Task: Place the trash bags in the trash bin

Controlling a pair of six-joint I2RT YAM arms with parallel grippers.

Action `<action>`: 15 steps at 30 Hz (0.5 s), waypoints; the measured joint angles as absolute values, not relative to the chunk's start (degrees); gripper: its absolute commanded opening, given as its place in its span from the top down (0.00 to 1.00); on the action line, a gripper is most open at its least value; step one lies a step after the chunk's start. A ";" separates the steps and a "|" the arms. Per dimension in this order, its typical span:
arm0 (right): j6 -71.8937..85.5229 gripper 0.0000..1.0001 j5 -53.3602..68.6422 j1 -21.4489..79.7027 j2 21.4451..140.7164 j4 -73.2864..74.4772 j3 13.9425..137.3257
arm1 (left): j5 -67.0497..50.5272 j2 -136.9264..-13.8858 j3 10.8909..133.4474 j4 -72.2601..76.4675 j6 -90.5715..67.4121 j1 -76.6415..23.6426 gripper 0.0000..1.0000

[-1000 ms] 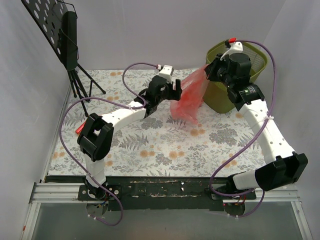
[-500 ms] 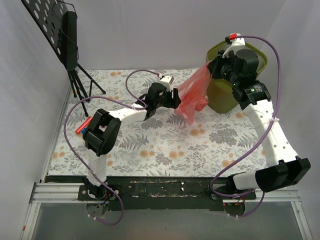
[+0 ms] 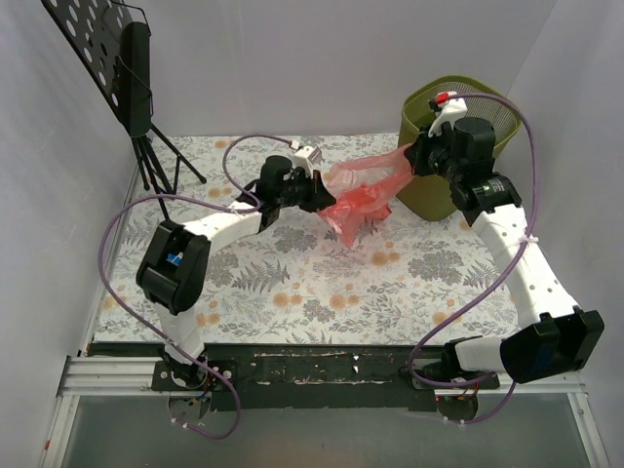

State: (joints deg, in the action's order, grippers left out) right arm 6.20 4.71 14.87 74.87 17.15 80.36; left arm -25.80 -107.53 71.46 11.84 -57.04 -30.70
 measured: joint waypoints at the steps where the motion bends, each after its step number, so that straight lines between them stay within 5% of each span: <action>1: 5.80 0.99 4.73 14.87 74.83 16.93 78.52 | -27.18 -105.45 70.83 10.94 -57.01 -30.50 1.00; 9: 2.87 0.99 5.50 14.87 79.40 15.35 73.60 | -30.09 -86.70 66.35 1.43 -52.38 -29.67 1.00; 15: 0.56 0.99 8.38 14.90 91.44 11.66 82.35 | -17.61 -90.24 75.48 -4.80 -42.94 -28.64 1.00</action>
